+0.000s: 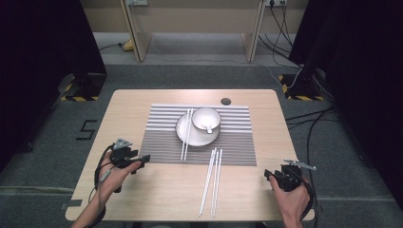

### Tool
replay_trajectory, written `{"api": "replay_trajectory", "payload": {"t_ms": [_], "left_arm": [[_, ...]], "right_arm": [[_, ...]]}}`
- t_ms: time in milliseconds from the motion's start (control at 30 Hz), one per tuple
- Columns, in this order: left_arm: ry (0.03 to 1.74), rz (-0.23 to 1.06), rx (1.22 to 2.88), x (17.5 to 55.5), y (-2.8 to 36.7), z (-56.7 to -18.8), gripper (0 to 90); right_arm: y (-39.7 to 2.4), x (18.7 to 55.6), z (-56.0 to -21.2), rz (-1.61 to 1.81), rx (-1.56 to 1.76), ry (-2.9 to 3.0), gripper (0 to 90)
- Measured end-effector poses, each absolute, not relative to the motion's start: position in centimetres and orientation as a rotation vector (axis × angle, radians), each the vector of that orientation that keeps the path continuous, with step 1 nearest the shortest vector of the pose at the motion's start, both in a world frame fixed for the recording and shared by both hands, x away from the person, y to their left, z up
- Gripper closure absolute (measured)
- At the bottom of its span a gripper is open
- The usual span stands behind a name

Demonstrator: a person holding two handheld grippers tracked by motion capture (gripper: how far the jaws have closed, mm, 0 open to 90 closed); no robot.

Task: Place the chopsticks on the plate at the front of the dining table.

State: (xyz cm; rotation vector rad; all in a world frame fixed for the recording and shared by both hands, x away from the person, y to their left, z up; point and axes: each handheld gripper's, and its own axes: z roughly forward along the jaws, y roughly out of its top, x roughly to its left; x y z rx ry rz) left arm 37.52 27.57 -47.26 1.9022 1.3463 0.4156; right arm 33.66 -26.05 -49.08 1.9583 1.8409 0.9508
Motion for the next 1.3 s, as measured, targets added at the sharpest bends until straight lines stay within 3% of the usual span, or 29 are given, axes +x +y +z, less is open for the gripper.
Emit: {"api": "replay_trajectory", "payload": {"t_ms": [1300], "left_arm": [[1.450,0.500,1.768,34.0,32.9,-51.0,38.3]], "right_arm": [[-25.9,33.6,-49.1,0.951,1.951,1.836,53.8]]}}
